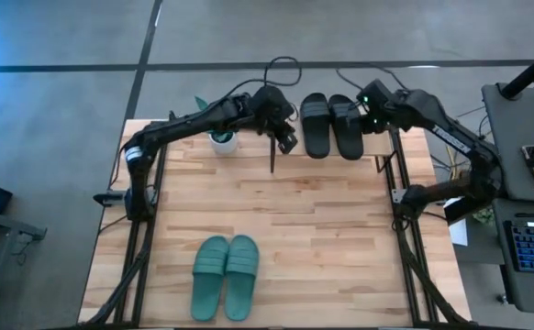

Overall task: Pick and place slides into the shelf
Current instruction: Move the left green slipper to the middle of the table

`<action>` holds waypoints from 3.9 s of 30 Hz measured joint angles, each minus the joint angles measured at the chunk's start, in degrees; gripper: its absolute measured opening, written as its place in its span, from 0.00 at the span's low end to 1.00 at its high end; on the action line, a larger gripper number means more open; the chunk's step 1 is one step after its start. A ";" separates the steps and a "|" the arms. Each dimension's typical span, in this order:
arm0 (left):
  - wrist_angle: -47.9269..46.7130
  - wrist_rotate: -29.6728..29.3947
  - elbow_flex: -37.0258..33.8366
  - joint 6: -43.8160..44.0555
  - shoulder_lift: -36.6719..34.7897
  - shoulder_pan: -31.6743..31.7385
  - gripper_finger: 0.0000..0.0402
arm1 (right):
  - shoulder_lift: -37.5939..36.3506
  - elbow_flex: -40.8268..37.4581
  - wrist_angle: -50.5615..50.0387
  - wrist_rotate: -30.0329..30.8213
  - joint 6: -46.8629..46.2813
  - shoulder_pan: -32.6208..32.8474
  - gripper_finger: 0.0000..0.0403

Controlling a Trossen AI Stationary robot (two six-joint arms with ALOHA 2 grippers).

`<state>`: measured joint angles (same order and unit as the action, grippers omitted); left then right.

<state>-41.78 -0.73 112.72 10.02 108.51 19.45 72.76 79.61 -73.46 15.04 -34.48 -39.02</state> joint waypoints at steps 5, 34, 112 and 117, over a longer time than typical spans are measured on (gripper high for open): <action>0.46 -6.64 -5.52 0.13 -5.37 -5.01 0.00 | -2.64 -0.69 0.93 -0.01 -0.20 9.54 0.13; 18.41 -22.49 -51.71 27.83 -36.64 -28.89 0.00 | -1.50 -0.94 7.79 -0.01 -2.56 36.85 0.13; -28.11 -24.16 -35.79 59.62 1.72 -67.51 0.15 | -1.19 -9.36 16.54 1.57 -4.18 45.21 0.13; -28.10 -24.05 -36.42 59.19 1.46 -66.47 0.02 | -1.19 -9.36 16.56 1.60 -4.55 44.97 0.13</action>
<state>-69.88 -24.78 76.29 69.21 109.96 -47.02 71.57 70.26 -56.90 16.64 -39.03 5.96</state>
